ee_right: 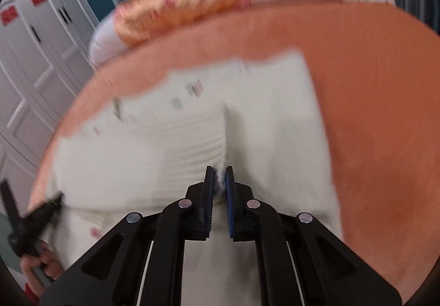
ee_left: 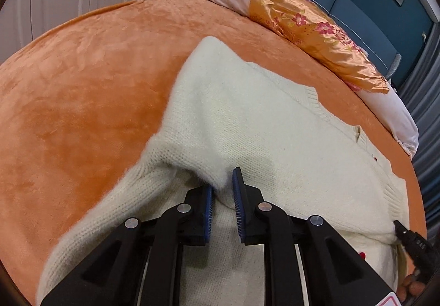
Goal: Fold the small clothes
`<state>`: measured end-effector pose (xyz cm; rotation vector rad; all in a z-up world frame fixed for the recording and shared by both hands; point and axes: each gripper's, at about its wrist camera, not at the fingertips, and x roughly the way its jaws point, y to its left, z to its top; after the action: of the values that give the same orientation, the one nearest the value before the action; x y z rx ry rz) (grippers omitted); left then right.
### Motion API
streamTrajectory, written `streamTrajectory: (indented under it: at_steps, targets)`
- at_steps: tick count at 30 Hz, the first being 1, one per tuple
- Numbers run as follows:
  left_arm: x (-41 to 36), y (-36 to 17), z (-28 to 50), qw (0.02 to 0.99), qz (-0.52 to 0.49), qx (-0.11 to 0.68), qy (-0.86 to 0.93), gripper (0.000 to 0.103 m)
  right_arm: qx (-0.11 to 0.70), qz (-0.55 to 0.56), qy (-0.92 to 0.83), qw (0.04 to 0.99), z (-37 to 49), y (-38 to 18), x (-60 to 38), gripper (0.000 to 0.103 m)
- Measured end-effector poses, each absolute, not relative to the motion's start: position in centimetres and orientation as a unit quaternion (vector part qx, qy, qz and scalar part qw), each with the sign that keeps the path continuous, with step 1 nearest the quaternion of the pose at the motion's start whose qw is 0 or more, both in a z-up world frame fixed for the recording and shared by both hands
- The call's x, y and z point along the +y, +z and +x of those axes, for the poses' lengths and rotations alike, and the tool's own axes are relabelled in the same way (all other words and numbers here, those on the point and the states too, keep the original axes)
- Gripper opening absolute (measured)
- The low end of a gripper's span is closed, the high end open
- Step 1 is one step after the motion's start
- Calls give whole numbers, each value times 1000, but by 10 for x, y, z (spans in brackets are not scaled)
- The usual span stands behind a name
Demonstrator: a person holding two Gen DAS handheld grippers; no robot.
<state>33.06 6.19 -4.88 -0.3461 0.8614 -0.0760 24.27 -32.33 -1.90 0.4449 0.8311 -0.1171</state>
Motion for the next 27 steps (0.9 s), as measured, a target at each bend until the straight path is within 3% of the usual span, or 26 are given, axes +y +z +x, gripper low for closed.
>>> streamTrajectory:
  at_steps: [3,6,11,20,22,27]
  targets:
    - [61,-50,329,896,-166,410,-36,17,395,255,-65,880,236,-6,-328,9]
    - [60,-51,328,899,-163,404,-35,17,373,200,-92,901,235,25,-308,11]
    - [63,-52,327,899,-173,399,-40,17,381,146,34,912,281,56,-229,14]
    - [67,-55,326,899,-187,393,-47,17,507,41,172,844,406,-3,-76,14]
    - [68,-56,327,898,-192,393,-50,17,513,26,161,843,417,-14,-78,8]
    - [70,-57,326,897,-200,390,-55,17,478,71,43,875,395,1,-177,11]
